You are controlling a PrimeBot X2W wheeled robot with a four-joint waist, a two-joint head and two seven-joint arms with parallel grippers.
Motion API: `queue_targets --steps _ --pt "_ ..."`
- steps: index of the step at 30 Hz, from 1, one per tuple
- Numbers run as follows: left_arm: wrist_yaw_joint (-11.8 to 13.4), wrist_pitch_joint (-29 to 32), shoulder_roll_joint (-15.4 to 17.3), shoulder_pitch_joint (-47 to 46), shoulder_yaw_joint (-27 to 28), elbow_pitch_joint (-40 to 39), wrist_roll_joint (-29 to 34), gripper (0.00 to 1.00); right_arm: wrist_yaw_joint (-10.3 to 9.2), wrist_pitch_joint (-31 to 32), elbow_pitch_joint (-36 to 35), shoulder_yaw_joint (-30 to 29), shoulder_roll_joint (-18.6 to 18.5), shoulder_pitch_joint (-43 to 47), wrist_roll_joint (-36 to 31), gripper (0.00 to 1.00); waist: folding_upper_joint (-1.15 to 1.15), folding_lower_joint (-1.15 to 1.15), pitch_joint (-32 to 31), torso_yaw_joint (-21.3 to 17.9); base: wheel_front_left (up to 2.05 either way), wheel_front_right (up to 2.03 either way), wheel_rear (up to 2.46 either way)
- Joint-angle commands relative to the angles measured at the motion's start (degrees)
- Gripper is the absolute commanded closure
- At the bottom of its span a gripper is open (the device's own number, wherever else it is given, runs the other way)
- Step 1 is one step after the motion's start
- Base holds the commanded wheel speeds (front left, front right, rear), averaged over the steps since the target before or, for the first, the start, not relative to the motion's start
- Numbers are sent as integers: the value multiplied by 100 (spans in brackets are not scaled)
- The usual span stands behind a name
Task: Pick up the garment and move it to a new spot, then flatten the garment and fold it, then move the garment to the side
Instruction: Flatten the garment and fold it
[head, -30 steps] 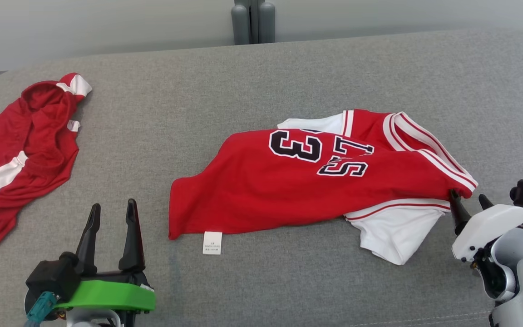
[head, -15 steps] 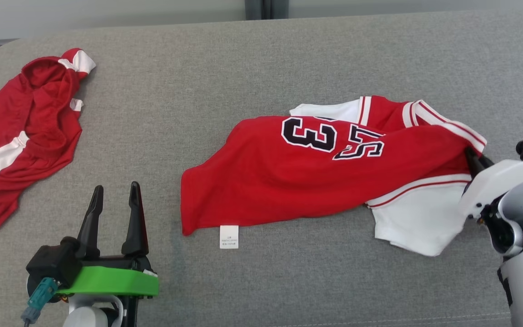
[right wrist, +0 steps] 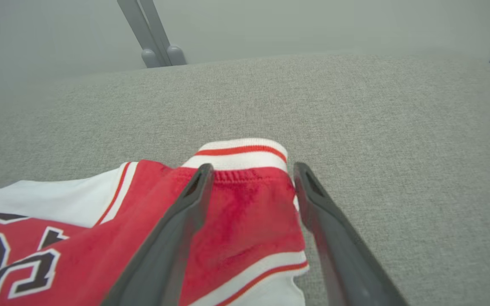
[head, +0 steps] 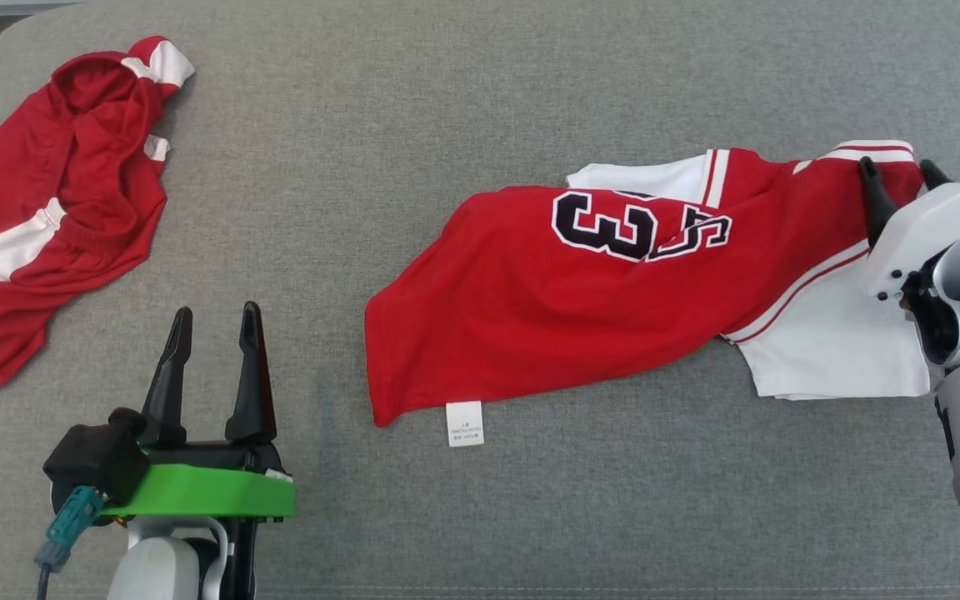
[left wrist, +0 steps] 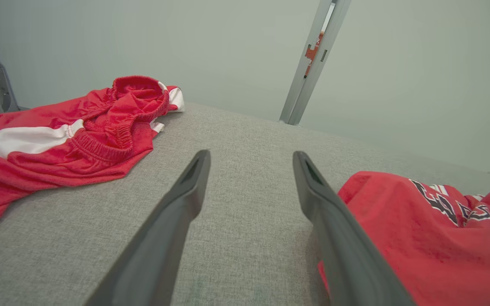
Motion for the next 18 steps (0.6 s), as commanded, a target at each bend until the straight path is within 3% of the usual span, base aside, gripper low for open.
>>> queue_targets --steps 1,7,12,18 --pt "-13 -4 11 -81 32 17 -27 0 1 -141 21 -91 -15 21 -117 0 0 0 -16 24 0 0 0" --pt "-14 -3 12 100 148 143 -69 0 1 -996 -443 -433 149 589 -606 0 0 0 -301 -58 0 0 0" --pt "-14 -3 12 216 275 161 23 0 0 -1850 -1301 -164 342 1393 -631 0 0 0 -586 -248 0 0 0" --pt "-14 -4 12 344 365 178 231 0 0 -2442 -2180 298 499 2252 -579 0 0 0 -896 -478 0 0 0"
